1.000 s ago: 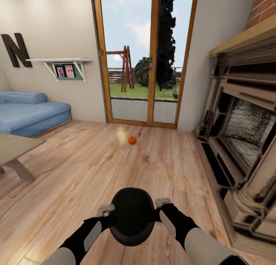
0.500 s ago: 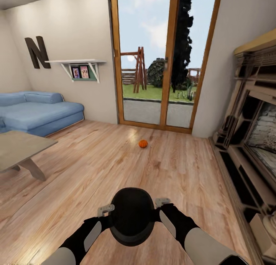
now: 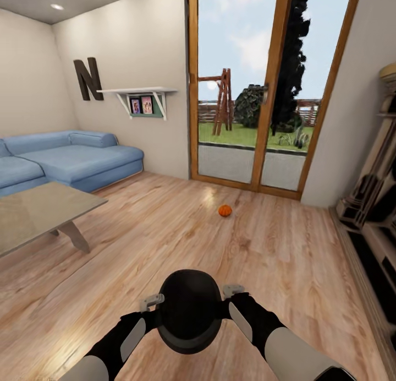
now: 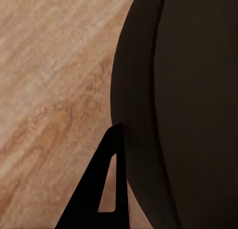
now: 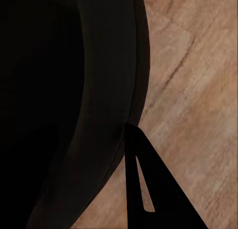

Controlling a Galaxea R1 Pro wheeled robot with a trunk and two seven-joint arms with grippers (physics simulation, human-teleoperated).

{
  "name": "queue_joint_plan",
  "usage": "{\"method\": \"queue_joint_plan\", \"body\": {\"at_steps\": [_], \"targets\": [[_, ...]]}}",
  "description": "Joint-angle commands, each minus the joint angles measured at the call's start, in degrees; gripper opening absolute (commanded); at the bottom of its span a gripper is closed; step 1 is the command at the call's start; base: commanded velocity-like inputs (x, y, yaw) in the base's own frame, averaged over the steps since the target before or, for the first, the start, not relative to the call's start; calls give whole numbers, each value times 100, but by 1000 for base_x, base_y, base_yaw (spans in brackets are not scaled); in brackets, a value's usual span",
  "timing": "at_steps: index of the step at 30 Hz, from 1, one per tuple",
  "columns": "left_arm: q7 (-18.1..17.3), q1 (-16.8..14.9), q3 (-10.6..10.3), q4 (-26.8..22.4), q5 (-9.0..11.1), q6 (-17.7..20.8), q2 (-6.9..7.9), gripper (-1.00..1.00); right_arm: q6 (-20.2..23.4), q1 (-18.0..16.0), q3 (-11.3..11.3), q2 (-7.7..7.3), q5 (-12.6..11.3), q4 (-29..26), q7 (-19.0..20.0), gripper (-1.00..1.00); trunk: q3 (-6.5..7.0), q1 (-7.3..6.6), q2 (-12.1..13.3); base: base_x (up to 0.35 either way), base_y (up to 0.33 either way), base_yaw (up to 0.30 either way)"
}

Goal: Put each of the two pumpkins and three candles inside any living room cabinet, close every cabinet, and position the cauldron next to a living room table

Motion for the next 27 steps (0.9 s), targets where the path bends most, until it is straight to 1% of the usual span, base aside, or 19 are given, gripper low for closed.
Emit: {"method": "queue_joint_plan", "body": {"at_steps": [1,27], "targets": [[42,-3,29,-7,-84,29,11,-100,5,-7,0,-7,-219,-181,200,-100,-3,-1,-3,73,0,259],[42,-3,29,-7,-91,29,11,-100,5,-7,0,-7,-219,-181,200,-100,62,-1,-3,4,0,259]]}}
